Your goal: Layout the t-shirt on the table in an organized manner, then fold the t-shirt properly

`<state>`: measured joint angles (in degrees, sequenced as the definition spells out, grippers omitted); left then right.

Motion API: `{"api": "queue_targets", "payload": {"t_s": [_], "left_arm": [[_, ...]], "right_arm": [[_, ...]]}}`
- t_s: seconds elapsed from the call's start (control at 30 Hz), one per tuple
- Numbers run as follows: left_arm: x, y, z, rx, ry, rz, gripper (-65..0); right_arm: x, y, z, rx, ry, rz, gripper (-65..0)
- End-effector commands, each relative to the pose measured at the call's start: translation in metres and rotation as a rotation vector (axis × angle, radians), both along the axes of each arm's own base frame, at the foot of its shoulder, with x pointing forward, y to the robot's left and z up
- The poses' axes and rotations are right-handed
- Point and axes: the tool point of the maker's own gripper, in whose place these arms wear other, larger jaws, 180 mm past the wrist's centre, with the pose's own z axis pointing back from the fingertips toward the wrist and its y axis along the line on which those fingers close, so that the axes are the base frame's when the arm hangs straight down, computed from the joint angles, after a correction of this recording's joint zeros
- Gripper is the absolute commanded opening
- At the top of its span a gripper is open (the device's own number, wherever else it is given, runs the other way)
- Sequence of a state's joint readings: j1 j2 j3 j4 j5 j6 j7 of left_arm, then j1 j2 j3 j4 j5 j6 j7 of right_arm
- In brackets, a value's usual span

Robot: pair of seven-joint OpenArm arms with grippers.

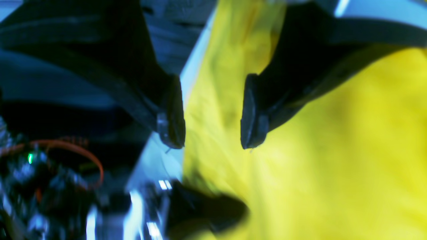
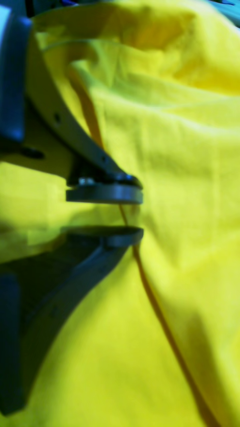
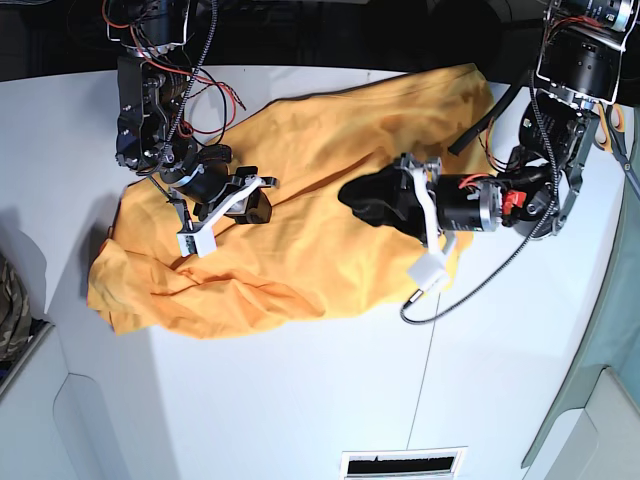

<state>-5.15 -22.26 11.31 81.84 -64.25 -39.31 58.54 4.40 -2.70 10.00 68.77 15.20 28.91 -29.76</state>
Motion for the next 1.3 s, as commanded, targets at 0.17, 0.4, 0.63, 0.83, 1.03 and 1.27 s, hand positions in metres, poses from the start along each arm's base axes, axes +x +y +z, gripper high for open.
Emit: {"api": "queue_targets", "payload": {"t_s": [0.17,0.4,0.63,0.83,1.03,1.27], "left_arm": [[0.073,0.073,0.078,-0.050,-0.263,0.268,-34.7],[0.107,0.181,0.058,0.139,-0.326,0.552,-34.7],[0.080,0.186,-0.039,0.204,-0.083,0.587,-34.7],[0.067,0.158,-0.062,0.106,0.038,0.593,-34.7],[0.062,0.119,-0.064,-0.006,0.115,0.559,-34.7],[0.072,0.098,-0.046,-0.154,0.121,0.575,-35.0]], "right_arm": [[0.006,-0.004,0.003,-0.033,-0.018,0.006,-51.5],[0.007,-0.004,0.004,-0.027,-0.021,0.004,-51.5],[0.007,-0.003,0.006,-0.013,-0.024,-0.002,-51.5],[0.007,-0.003,0.006,-0.014,-0.024,-0.002,-51.5],[0.006,-0.003,0.004,-0.015,-0.019,0.000,-51.5],[0.005,-0.003,0.004,-0.015,-0.017,0.001,-51.5]]}}
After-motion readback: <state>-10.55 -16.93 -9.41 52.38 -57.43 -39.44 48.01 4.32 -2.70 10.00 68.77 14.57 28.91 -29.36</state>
